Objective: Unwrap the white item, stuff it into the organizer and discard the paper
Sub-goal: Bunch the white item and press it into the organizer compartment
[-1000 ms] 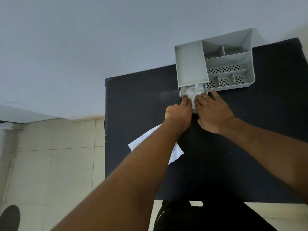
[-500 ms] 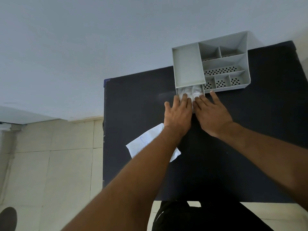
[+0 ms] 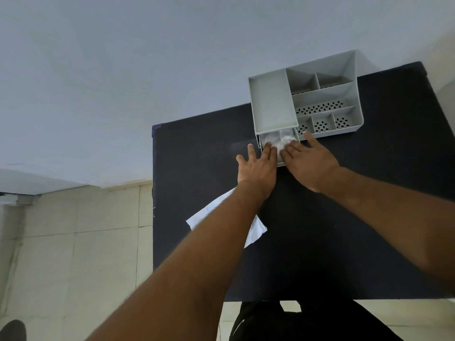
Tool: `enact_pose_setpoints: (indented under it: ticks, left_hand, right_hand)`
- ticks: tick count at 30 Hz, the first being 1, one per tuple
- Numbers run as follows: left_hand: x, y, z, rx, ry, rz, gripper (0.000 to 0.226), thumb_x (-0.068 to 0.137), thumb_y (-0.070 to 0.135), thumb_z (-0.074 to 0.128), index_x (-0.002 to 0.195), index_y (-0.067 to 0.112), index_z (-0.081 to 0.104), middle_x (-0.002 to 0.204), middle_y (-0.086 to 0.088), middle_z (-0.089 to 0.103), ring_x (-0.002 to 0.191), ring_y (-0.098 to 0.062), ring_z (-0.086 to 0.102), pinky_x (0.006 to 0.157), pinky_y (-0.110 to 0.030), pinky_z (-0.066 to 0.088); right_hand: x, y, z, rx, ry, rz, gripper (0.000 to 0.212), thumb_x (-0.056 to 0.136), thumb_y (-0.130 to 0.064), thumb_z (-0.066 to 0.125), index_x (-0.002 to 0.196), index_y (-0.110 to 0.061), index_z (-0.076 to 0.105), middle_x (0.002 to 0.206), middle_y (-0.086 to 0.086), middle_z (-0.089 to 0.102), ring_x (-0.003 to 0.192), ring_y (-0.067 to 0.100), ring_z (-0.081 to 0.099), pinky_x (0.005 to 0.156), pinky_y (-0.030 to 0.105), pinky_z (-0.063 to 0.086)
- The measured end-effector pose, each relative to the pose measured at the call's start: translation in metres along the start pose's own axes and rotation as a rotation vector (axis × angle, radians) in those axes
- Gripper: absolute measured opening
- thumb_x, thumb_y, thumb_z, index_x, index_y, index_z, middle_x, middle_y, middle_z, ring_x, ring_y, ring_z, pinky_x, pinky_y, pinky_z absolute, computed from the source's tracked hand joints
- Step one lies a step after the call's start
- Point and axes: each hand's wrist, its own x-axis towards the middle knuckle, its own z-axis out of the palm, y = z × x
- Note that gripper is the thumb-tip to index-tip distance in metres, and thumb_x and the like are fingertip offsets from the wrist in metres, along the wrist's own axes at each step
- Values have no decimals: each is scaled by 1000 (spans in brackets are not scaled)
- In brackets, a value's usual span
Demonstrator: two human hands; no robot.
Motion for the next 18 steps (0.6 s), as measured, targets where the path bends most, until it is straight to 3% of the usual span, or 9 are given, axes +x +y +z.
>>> enact_pose_setpoints:
  ticks: [3, 6, 12, 18]
  left_hand:
    - [-5, 6, -1, 42, 116, 2, 66, 103, 29, 43, 160, 15, 13, 169, -6, 5, 153, -44, 2, 108, -65, 26]
    - [-8, 7, 3, 81, 203, 24, 62, 102, 31, 44, 158, 15, 21, 169, -7, 6, 154, -39, -2, 107, -62, 27]
    - [-5, 6, 3, 95, 152, 78, 63, 104, 30, 39, 159, 15, 13, 168, -6, 11, 155, -34, -7, 111, -60, 23]
    - [0, 5, 3, 102, 113, 71, 61, 106, 31, 35, 160, 15, 11, 168, -4, 12, 154, -33, -11, 112, -60, 20]
  right_hand:
    - [-1, 9, -2, 17, 31, 18, 60, 104, -29, 38, 157, -10, 19, 166, 13, 18, 154, 26, 13, 124, 54, 1]
    - [-7, 9, 4, -19, 104, 33, 55, 104, -31, 38, 154, -10, 30, 163, 15, 27, 153, 30, 15, 123, 56, 3]
    - [-7, 3, 8, -38, 95, 110, 56, 103, -38, 37, 149, -7, 38, 150, 16, 47, 149, 33, 25, 122, 56, 9]
    - [-3, -2, 9, -41, 55, 122, 59, 103, -40, 36, 151, -5, 33, 148, 15, 50, 149, 34, 24, 122, 57, 7]
